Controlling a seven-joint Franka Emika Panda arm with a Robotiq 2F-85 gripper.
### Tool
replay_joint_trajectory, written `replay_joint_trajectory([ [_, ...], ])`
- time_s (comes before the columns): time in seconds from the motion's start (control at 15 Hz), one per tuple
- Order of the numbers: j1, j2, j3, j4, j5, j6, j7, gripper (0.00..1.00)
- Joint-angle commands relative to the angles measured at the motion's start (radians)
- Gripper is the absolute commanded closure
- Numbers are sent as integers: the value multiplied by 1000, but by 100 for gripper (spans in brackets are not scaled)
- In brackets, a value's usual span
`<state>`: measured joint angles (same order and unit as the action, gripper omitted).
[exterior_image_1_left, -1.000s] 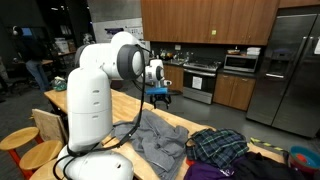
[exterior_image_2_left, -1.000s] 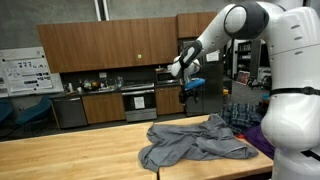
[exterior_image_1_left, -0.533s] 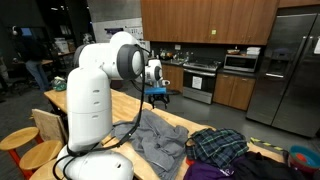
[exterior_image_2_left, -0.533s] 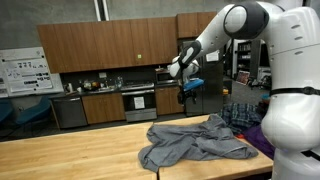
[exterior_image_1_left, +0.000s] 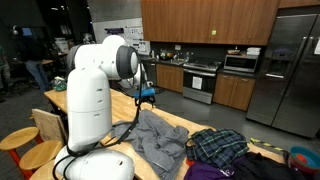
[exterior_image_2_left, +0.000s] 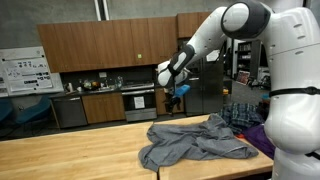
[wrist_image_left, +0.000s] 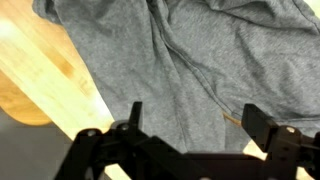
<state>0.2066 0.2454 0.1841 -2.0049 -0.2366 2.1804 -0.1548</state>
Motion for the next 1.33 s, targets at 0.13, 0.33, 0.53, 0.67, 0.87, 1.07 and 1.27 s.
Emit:
replay_joint_trajectory([
  [0.13, 64, 110, 40, 102, -93, 35, -107, 0],
  [0.33, 68, 117, 38, 98, -75, 34, -95, 0],
  [0.53, 68, 120, 38, 98, -75, 34, -95, 0],
  [0.67, 68, 120, 38, 98, -75, 34, -95, 0],
  [0.87, 67, 113, 45, 82, -86, 85, -121, 0],
  [1.07, 70, 110, 52, 62, -111, 213, -161, 0],
  [1.27, 83, 131, 50, 63, -149, 361, -177, 0],
])
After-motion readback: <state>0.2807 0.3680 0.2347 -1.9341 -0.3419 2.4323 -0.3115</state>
